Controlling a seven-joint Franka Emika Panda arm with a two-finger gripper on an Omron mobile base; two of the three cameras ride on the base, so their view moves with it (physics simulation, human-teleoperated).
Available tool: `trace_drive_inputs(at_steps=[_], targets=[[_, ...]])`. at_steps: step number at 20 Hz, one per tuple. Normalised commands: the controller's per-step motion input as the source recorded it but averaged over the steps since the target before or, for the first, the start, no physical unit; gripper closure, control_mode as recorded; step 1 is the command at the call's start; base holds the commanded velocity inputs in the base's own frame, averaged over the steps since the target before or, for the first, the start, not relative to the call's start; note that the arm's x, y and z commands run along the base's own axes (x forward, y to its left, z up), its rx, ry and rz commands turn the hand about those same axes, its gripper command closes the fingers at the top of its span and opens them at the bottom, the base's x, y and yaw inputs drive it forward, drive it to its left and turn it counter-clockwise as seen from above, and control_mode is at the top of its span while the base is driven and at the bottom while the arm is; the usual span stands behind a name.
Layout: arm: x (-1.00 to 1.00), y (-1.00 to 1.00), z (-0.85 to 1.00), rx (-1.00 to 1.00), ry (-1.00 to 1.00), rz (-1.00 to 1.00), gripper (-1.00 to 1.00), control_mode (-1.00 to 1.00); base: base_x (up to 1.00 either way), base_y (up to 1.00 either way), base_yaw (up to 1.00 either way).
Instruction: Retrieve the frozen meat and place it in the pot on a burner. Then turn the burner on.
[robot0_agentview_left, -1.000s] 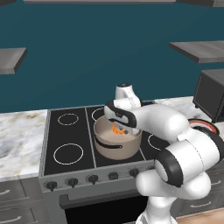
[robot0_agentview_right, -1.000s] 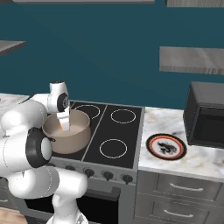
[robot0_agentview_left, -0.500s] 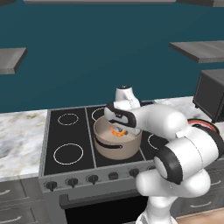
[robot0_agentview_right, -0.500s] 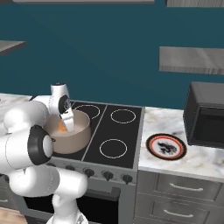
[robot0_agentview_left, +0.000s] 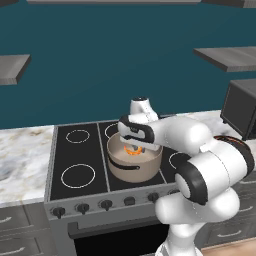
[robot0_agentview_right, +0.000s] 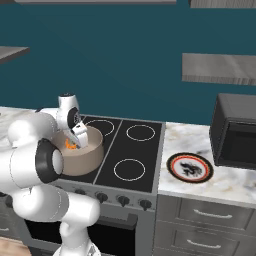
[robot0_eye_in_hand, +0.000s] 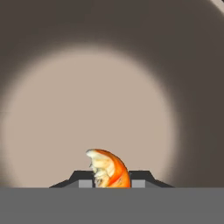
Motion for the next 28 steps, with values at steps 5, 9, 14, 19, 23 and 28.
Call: trace_drive_inputs(at_steps=[5, 9, 14, 19, 23, 28], targets=[[0.1, 0.0, -0.06, 0.0, 0.0, 0.18, 1.0, -1.0, 0.0, 0.0, 0.0], [0.06, 0.03, -0.08, 0.0, 0.0, 0.16, 1.0, -1.0, 0.0, 0.0, 0.0], [0.04, 0.0, -0.16, 0.0, 0.0, 0.15, 1.0, -1.0, 0.0, 0.0, 0.0], [0.03, 0.0, -0.19, 0.0, 0.0, 0.13, 1.0, -1.0, 0.0, 0.0, 0.0], [0.05, 0.0, -0.18, 0.0, 0.0, 0.13, 1.0, -1.0, 0.0, 0.0, 0.0], [0.09, 0.0, -0.19, 0.0, 0.0, 0.11, 1.0, -1.0, 0.0, 0.0, 0.0]])
